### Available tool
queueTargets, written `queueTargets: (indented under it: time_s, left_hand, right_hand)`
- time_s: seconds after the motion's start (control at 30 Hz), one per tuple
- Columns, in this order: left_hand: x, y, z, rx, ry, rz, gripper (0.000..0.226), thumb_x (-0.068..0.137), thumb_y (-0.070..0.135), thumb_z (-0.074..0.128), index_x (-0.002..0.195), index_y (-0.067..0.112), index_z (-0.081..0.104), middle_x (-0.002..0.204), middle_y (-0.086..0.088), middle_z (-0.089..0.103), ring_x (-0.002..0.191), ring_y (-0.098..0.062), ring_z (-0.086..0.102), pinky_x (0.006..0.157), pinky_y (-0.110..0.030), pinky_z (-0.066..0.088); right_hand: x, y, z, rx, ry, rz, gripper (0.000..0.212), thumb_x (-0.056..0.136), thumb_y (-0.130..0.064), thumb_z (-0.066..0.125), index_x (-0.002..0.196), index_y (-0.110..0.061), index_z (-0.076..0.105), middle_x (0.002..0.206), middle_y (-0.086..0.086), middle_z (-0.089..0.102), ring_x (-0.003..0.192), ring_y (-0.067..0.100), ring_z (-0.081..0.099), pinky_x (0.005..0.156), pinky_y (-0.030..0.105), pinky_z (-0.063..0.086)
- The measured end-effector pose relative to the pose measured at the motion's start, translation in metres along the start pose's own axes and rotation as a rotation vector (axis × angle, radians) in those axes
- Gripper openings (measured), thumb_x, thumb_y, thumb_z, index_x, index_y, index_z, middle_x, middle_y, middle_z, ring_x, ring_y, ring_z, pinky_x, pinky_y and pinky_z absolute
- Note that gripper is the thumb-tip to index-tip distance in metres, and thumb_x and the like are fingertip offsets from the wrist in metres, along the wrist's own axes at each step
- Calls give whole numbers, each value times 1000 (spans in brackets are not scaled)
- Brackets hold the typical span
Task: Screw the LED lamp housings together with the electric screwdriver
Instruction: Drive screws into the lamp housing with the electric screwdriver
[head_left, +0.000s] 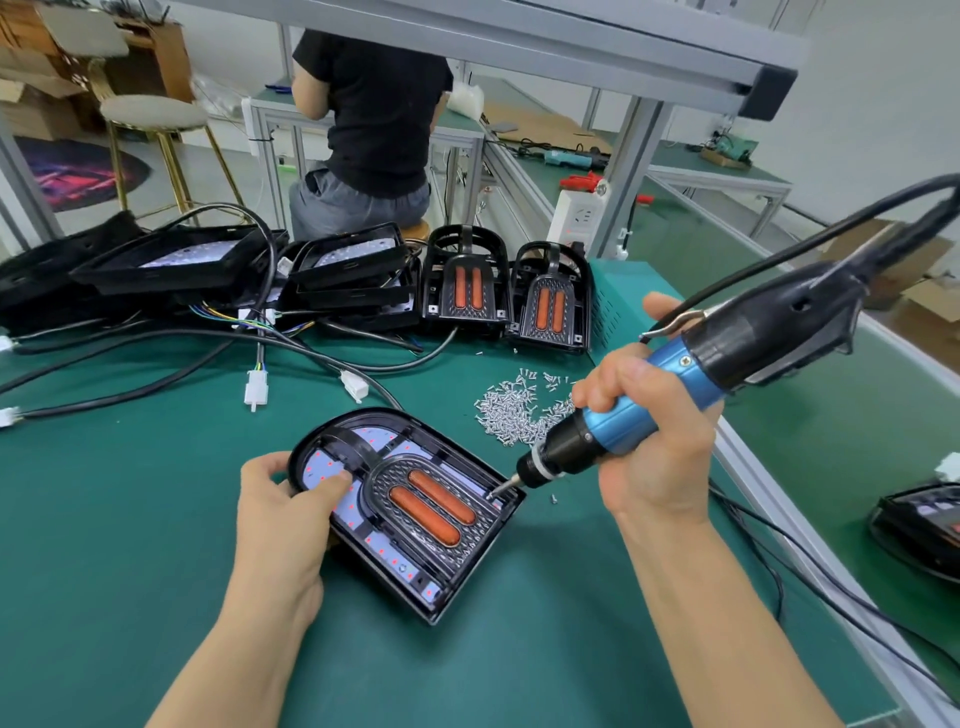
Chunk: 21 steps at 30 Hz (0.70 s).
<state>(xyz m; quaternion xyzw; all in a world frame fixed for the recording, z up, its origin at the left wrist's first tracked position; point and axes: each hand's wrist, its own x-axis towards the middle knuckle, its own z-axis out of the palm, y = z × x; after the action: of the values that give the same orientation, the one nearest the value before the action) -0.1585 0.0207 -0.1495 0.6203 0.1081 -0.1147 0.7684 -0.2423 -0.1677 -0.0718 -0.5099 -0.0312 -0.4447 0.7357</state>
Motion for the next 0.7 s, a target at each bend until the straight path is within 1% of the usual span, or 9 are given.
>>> queueTargets:
  time_s: [0.1,0.2,0.27,0.33,0.4,0.43,0.5,0.63,0.7]
  left_hand:
    - [2,0,1,-2,-4,-3,35,85,-6,61,108,12,42,82,-7,61,63,-20,58,59,-33,49]
    - [3,0,2,2,-6,-7,35,85,-6,60,108,12,42,82,-7,61,63,-21,58,58,-33,49]
    - [4,0,1,-2,-7,-7,35,85,-6,60,109,11,42,83,-8,61,63,-21,59,58,-33,49]
    - [5,-1,1,-7,-6,-6,35,85,-6,61,109,11,42,83,-8,62,63,-21,59,58,-33,49]
    - [4,0,1,-15,-6,-8,35,85,-6,61,109,10,42,83,-8,62,63,-21,60,58,-33,49]
    - [4,0,2,-17,-6,-7,35,84,-7,61,110,10,42,83,-8,62,63,-21,60,58,-33,49]
    - [5,-1,2,-17,-4,-3,35,84,-7,61,110,9,43,86,-10,63,66,-22,60,61,-34,50]
    - [6,-2,1,-19,-1,-6,36,84,-8,60,111,9,43,92,-13,63,74,-27,60,70,-38,52]
    - [5,-1,2,-22,-2,-6,36,84,-8,60,111,8,43,93,-14,63,75,-28,60,74,-41,52]
  right_hand:
    - [1,1,2,-5,-31,13,29,68,-10,59,95,-20,60,54,0,48,46,16,47,55,28,44]
    - [3,1,4,-21,-81,37,23,67,-10,61,87,-22,61,55,1,48,46,17,47,55,28,44]
    - [4,0,6,-43,-116,35,26,67,-10,61,88,-25,64,56,1,49,47,17,47,56,28,44]
    - [4,-1,7,-104,-159,11,31,69,-12,61,90,-33,68,58,-2,54,49,16,48,58,30,45]
    - [5,-1,9,-140,-174,17,28,72,-16,63,85,-40,69,71,-4,64,53,12,51,59,30,47]
    - [5,-1,11,-131,-163,30,26,72,-18,66,84,-41,68,78,-3,66,54,12,52,60,29,49]
    - [7,-1,12,-108,-136,44,23,73,-20,70,83,-40,66,84,-3,67,55,12,54,61,29,50]
    - [10,-2,12,-151,-141,46,19,77,-22,68,84,-40,71,73,-10,61,55,11,53,61,30,49]
    - [10,-4,12,-132,-123,82,25,78,-16,71,94,-35,68,71,-7,60,55,13,53,61,30,49]
